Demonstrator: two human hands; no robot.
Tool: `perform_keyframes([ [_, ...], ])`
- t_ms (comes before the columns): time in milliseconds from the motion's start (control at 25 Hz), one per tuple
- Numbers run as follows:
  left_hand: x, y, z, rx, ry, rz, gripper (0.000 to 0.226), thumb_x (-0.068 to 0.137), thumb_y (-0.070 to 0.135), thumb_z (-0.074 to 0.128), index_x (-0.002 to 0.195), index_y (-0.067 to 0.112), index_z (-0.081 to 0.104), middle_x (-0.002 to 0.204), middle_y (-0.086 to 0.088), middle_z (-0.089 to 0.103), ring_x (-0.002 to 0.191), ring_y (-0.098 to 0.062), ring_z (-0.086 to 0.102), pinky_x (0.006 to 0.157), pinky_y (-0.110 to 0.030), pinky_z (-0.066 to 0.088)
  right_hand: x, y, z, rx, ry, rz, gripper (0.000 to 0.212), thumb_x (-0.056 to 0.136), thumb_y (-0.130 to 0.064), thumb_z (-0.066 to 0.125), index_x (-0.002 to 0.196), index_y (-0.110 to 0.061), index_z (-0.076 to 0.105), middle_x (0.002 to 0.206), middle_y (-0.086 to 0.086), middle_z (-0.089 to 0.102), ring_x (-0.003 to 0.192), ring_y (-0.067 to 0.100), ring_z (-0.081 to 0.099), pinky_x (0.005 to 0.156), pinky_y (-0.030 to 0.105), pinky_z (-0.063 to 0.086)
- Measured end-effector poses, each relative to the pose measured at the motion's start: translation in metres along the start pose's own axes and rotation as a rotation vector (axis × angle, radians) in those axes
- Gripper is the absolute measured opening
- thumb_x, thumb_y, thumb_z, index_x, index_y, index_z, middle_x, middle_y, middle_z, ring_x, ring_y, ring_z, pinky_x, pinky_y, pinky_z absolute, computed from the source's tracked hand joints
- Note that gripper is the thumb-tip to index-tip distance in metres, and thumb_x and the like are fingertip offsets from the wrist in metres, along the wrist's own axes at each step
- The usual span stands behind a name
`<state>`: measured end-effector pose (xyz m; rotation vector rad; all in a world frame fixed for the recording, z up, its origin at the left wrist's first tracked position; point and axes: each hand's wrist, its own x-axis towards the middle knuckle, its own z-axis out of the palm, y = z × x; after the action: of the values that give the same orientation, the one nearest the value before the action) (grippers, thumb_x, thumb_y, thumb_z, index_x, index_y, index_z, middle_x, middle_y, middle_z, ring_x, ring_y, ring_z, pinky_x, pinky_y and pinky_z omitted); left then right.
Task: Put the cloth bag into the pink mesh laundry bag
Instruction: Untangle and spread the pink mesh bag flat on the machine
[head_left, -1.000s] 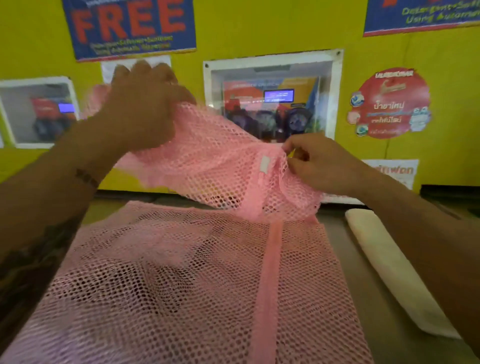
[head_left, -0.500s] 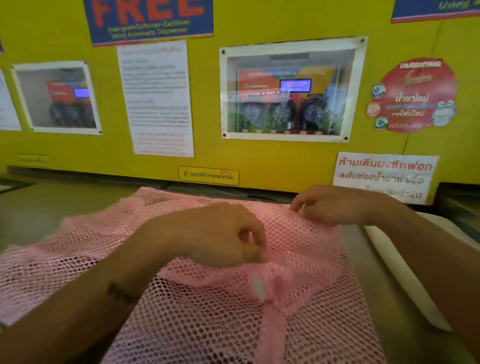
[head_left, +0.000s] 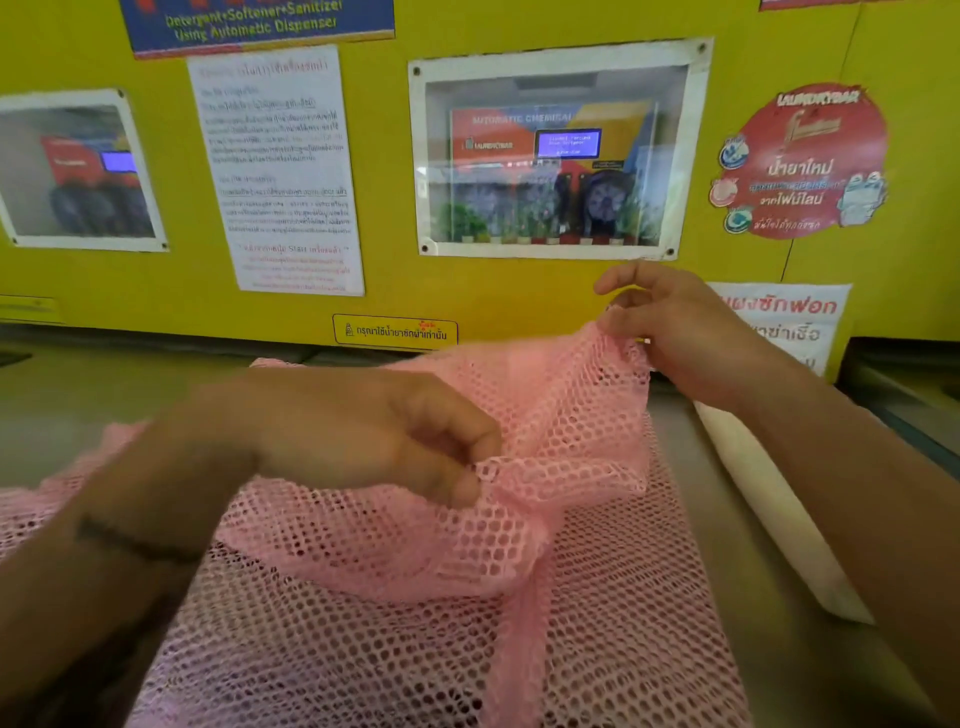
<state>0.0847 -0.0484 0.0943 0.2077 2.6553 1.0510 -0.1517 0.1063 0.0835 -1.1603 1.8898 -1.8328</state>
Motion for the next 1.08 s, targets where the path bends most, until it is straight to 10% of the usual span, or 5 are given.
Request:
perform_keyframes([
  [120,-0.018,0.006,-0.014,-0.202,-0.142,0.123,0.016,0.09,0.007,0.055,0.102,0.0,0.063,0.087,0.001,0.073,0.088,-0.015,0.069,0.088,-0.03,0.052,-0.006,0.002,-0.004,-0.156,-0.086,0.059,0.017,0.089,-0.006,0.063,0.104,-0.014,0.066,0.071,0.001,0.058,0.066,0.016,0.056,0.064,0.031,0.045],
  [360,0.019,-0.001,-0.033,0.045,0.459,-0.03,0.01,0.093,0.023,0.061,0.1,0.021,0.068,0.095,-0.001,0.077,0.095,-0.011,0.07,0.089,-0.032,0.051,-0.01,0.036,-0.004,-0.925,-0.232,0.144,0.026,0.091,-0.014,0.058,0.116,-0.018,0.068,0.104,-0.009,0.06,0.092,0.01,0.056,0.077,0.027,0.042],
  [640,0.122,-0.062,-0.024,0.582,0.357,-0.448,0.037,0.093,0.044,0.049,0.117,0.021,0.064,0.117,0.004,0.06,0.105,-0.019,0.059,0.092,-0.036,0.047,-0.02,0.052,0.003,-1.059,-0.417,0.201,0.04,0.092,-0.025,0.058,0.131,-0.026,0.058,0.135,-0.001,0.055,0.097,0.008,0.052,0.085,0.027,0.042],
  [920,0.152,-0.07,-0.027,0.596,0.753,-0.262,0.009,0.088,0.019,0.053,0.091,0.023,0.06,0.099,-0.003,0.064,0.089,-0.025,0.061,0.072,-0.036,0.049,-0.016,0.043,-0.011,-1.113,-0.12,0.183,0.043,0.078,-0.016,0.059,0.12,-0.02,0.065,0.12,0.0,0.063,0.101,0.021,0.06,0.088,0.037,0.052],
  [1080,0.153,-0.058,-0.018,0.496,0.378,-0.381,0.044,0.095,0.029,0.05,0.139,0.026,0.043,0.139,-0.002,0.051,0.122,-0.025,0.052,0.1,-0.039,0.043,-0.017,0.044,-0.024,-1.193,-0.207,0.312,0.036,0.082,-0.022,0.057,0.114,-0.011,0.07,0.115,0.007,0.07,0.099,0.023,0.066,0.091,0.042,0.055],
])
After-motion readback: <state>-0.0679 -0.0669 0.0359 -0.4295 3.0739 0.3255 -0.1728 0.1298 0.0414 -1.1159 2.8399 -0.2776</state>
